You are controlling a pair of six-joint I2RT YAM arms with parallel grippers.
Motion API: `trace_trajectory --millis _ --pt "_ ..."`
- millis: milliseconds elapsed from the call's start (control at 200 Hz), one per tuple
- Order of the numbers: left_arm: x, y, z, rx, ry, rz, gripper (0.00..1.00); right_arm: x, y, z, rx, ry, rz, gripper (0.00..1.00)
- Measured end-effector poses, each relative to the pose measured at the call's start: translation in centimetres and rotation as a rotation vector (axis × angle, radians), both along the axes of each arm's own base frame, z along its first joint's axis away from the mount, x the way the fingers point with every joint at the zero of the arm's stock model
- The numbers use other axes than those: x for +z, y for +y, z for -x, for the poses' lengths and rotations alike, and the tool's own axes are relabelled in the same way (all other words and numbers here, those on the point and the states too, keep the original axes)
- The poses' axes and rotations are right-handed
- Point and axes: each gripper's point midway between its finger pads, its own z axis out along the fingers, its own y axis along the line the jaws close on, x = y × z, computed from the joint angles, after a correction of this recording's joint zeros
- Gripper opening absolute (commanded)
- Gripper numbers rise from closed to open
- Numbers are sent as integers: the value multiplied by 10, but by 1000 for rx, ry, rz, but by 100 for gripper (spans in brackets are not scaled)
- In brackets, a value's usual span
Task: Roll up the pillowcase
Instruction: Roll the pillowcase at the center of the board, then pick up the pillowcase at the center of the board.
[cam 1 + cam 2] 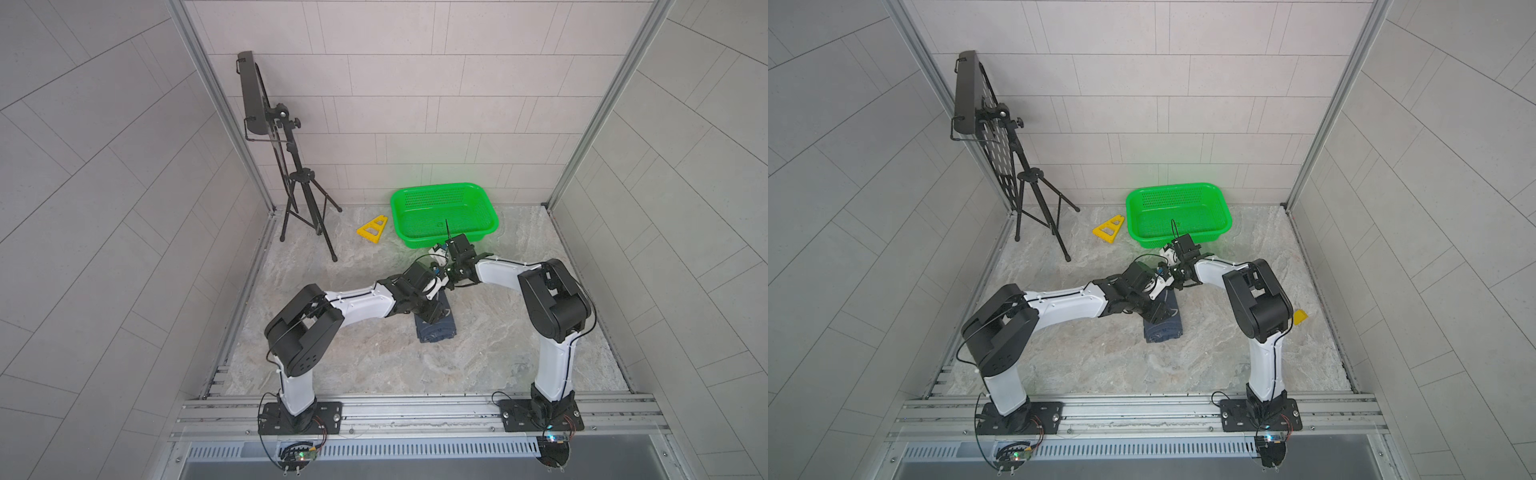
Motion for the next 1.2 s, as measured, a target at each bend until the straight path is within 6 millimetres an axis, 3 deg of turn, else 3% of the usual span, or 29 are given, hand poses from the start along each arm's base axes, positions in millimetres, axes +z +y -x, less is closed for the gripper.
trace_trajectory --millis 275,410,545,715,770,845,881,1051,1201 --pt "-27 16 11 -80 -37 -103 57 -6 -7 -1 14 -50 37 19" --pt "-30 25 18 -108 -54 -118 58 1 -11 -5 12 -96 51 23" --pt "-31 27 21 -121 -59 -120 60 24 -16 -13 -2 -165 51 32" --pt "-24 34 28 -129 -42 -130 65 74 -31 -16 -36 -275 35 43" --pt "-16 37 32 -129 -35 -133 66 88 -40 -13 -57 -302 31 50" --pt "-3 42 37 -126 -33 -127 67 100 -53 -1 -80 -329 32 69" --pt "6 43 38 -122 -36 -120 67 103 -59 6 -93 -331 34 71" --pt "42 50 24 -49 -59 -64 66 87 -73 51 -134 -255 21 72" --pt "36 70 -18 104 -50 -61 64 49 -77 84 -161 -110 -5 71"
